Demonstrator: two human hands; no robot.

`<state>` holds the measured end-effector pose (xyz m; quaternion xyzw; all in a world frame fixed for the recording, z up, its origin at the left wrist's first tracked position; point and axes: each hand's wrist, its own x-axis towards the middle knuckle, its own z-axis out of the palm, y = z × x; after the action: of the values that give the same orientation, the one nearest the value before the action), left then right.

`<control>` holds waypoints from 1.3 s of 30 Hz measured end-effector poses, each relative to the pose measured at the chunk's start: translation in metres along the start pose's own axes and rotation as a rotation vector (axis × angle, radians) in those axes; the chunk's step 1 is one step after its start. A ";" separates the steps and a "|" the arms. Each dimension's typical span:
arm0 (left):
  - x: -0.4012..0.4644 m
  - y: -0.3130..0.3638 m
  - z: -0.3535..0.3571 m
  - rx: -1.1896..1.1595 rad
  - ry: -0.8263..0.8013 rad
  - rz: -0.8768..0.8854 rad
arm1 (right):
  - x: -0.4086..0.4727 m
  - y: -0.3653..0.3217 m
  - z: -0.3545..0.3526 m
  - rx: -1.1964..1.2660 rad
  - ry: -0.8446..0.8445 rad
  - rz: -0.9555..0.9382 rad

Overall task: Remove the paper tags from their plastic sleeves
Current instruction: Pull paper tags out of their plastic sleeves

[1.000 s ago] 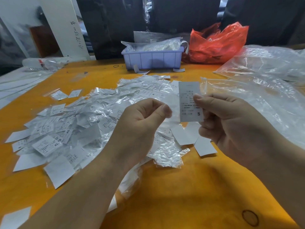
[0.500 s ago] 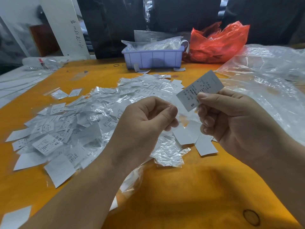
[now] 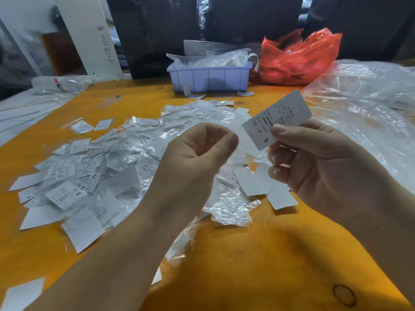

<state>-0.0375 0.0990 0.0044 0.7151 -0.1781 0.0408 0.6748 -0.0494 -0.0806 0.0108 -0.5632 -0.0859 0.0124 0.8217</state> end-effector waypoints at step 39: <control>0.003 0.001 -0.002 -0.309 -0.053 -0.268 | -0.003 0.003 0.004 0.050 -0.096 0.127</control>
<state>-0.0344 0.1005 0.0064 0.6213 -0.1029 -0.0959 0.7709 -0.0527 -0.0759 0.0091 -0.5454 -0.0892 0.0938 0.8281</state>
